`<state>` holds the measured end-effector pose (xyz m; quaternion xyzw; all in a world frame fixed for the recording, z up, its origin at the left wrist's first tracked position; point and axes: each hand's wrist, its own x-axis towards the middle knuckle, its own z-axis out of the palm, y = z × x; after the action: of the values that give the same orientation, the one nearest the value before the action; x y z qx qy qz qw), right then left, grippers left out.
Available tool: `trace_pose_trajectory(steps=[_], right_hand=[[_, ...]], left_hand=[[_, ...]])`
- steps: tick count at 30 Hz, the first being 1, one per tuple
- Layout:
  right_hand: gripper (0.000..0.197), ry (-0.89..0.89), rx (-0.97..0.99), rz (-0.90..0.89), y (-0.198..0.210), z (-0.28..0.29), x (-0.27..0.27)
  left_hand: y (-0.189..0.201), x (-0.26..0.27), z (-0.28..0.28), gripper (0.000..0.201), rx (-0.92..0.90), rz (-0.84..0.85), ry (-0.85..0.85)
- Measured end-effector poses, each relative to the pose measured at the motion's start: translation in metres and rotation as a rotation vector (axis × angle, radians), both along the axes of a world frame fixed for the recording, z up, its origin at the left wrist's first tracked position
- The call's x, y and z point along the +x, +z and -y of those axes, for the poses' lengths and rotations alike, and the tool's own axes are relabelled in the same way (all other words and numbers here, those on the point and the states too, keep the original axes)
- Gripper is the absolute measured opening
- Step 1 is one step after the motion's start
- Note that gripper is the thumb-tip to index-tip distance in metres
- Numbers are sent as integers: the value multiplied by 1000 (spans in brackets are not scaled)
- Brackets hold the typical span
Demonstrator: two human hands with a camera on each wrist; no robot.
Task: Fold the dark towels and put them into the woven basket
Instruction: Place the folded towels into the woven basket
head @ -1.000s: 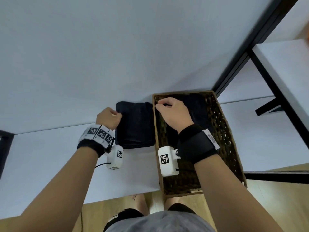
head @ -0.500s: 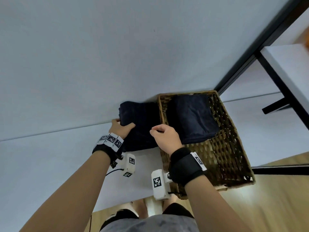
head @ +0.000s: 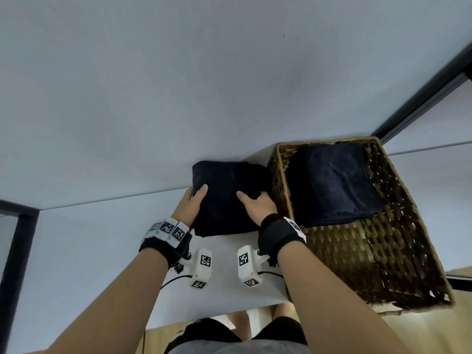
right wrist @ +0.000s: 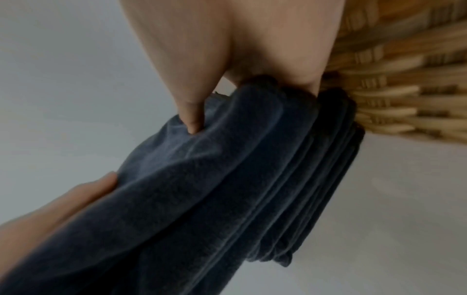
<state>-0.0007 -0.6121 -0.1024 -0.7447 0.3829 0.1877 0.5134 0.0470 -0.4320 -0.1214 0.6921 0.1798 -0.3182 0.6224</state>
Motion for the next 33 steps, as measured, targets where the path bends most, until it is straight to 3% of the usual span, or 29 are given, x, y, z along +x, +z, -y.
trace_pose_trajectory(steps=[3, 8, 10, 13, 15, 17, 20, 24, 31, 33], right_hand=[[88, -52, 40, -22, -14, -4, 6], [95, -115, 203, -53, -13, -7, 6], [85, -134, 251, -4, -9, -7, 4], [52, -131, 306, 95, 11, -7, -2], [38, -116, 303, 168, 28, -4, -9], [53, -102, 242, 242, 49, 5, -20], [80, -132, 127, 385, 78, 26, -39], [90, -127, -57, 534, 115, 73, -69], [56, -119, -83, 364, 139, 170, -152], [55, -106, -52, 264, 137, 190, -172]], left_hand=[[-3, 1, -4, 56, 33, 32, 29], [1, -6, -14, 67, 80, 23, -4], [7, -9, -18, 63, 70, 25, 14], [23, -17, -23, 65, 39, 43, 46], [38, -24, -22, 51, -23, 68, 79], [57, -32, -14, 39, -94, 81, 102], [85, -47, 11, 39, -211, 80, 90], [111, -70, 67, 45, -297, 42, 35], [122, -129, 158, 44, -251, -49, -168], [117, -147, 175, 44, -218, -96, -208]])
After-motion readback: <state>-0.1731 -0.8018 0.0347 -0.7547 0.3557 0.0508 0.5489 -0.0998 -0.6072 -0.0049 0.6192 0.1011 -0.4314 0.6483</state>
